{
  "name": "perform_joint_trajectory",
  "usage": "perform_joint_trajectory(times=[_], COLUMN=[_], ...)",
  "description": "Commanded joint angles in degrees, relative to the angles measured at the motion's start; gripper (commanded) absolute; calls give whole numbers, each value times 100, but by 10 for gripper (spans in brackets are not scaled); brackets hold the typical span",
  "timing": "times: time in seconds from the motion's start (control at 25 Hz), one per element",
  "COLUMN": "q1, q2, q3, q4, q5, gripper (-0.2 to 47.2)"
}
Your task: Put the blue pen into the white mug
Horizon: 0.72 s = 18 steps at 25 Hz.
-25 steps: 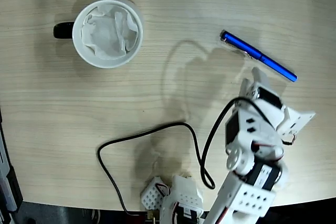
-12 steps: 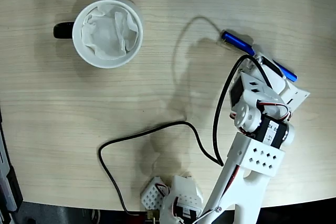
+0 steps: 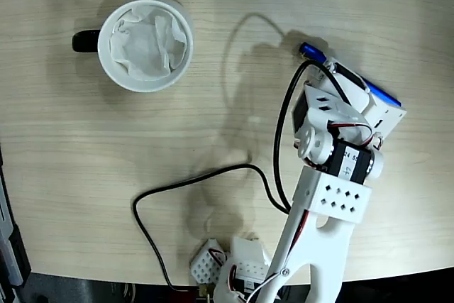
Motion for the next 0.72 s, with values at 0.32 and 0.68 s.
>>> perform_joint_trajectory(times=[0.32, 0.68], q1=[132, 246], q2=[-176, -193], q3=[-378, -466], q4=[79, 70], q5=[70, 88], gripper=[112, 9])
